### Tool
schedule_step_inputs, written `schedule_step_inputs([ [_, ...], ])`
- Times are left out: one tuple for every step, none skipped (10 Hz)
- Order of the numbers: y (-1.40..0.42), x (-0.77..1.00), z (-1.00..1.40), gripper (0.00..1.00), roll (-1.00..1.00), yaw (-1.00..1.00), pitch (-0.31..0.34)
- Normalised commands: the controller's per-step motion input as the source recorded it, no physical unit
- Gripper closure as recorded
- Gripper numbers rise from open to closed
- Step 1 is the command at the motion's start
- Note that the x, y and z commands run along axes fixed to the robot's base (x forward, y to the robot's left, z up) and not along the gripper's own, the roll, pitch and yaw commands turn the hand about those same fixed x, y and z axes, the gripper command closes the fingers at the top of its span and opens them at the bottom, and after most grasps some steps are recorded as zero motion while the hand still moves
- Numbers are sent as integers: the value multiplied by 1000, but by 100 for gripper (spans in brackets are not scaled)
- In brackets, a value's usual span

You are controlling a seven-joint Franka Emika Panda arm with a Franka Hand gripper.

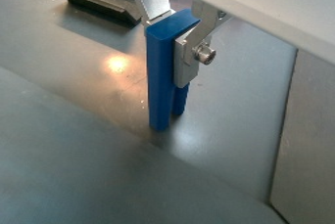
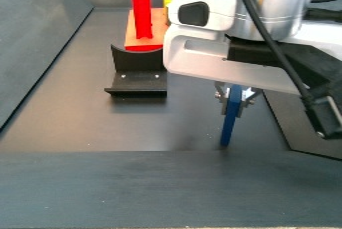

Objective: Pick up the square-circle object. Move up. Rotate the square-circle object. Move to above the board. Insert the square-circle object.
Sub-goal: Pick up the square-circle object, then move up.

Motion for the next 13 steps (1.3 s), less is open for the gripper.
schedule_step_inputs([
  [0,0,0,100,0,0,0],
  [0,0,0,100,0,0,0],
  [0,0,0,100,0,0,0],
  [0,0,0,100,0,0,0],
  [0,0,0,100,0,0,0],
  [0,0,0,100,0,0,0],
  [0,0,0,100,0,0,0],
  [0,0,833,100,0,0,0],
  [-39,-27,833,100,-18,-36,18],
  [-38,-64,719,100,-2,-37,38],
  [-20,-54,599,100,26,-33,49],
  [-6,-34,420,100,50,-25,73],
  [-7,-30,327,100,58,-19,86],
])
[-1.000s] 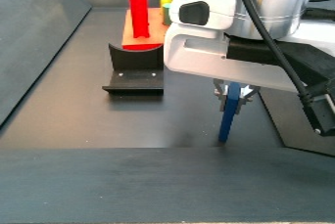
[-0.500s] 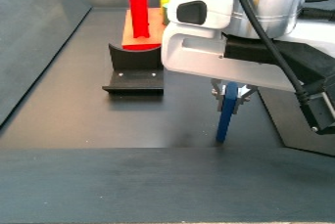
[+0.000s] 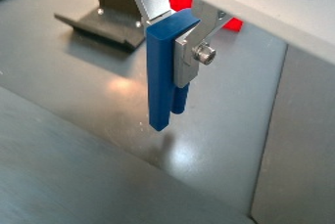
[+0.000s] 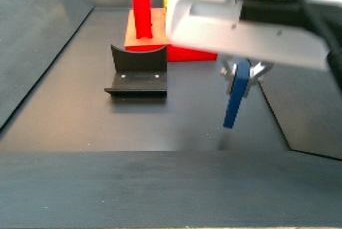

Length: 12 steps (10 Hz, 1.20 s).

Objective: Pick up the square-circle object. Move up. Rotate the square-circle object. Move to above the board. Insert the square-circle object.
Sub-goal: Rotate the square-circle object.

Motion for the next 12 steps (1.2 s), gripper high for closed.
schedule_step_inputs([
  [-1000,53,771,100,0,0,0],
  [-1000,59,717,100,5,24,-8],
  [-1000,37,732,100,41,34,-1],
  [-1000,29,745,100,83,31,25],
  [-1000,29,753,100,105,29,60],
  [-1000,27,759,100,114,31,75],
  [-1000,18,769,100,117,32,81],
  [-1000,10,770,100,107,30,70],
  [-1000,-3,772,100,102,26,58],
  [-924,-9,706,100,104,24,53],
  [-639,-15,476,100,102,26,47],
  [-421,-14,296,100,95,25,49],
])
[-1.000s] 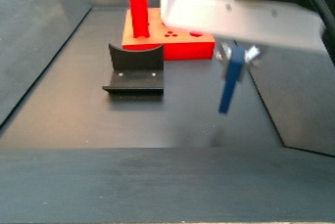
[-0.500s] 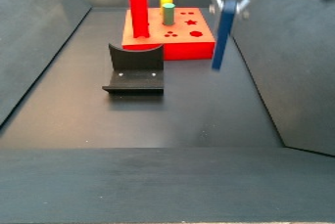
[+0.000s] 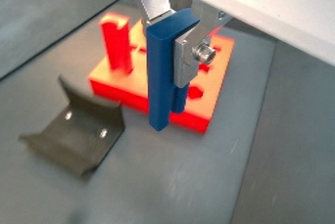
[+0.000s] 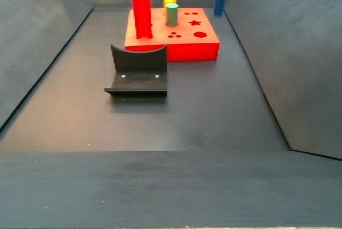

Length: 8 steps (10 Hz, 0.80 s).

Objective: Pick up the square-circle object. Move up. Rotate the square-circle object. Move to above the board. Insert the square-circle object.
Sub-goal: Rotate the square-circle object.

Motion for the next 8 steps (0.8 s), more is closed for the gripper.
schedule_step_inputs([
  [0,0,0,100,73,-1000,3],
  [98,17,-49,100,57,-1000,2],
  [80,23,-32,100,51,-1000,-2],
  [48,28,-22,100,51,-1000,-5],
  [35,31,-17,100,49,-1000,-8],
  [22,31,-15,100,49,-1000,-10],
  [17,31,-14,100,48,-1000,-12],
  [12,29,-14,100,49,-1000,-14],
])
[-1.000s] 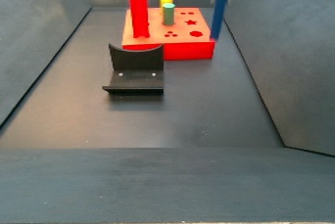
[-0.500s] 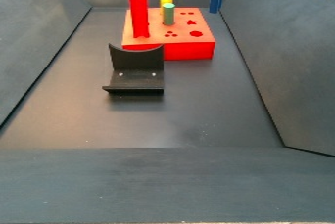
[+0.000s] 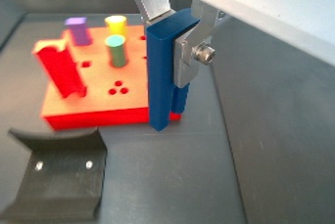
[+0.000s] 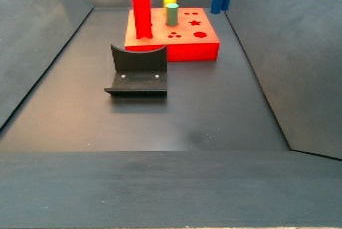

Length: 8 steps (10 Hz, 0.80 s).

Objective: Pick up the square-circle object. Move up. Rotate the square-circle object. Move to above the board. Insert the square-circle object.
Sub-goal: Rotate the square-circle object.

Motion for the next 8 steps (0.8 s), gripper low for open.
schedule_step_inputs([
  [8,26,-16,100,53,-1000,-16],
  [7,22,-17,100,50,-914,-16],
  [4,19,-18,100,40,-742,-14],
  [5,15,-19,100,27,-411,-12],
  [3,13,-19,100,18,-207,-9],
  [-121,13,0,100,3,-1000,-1],
  [-109,11,1,100,1,-1000,-1],
  [-56,5,1,100,0,-1000,-1],
])
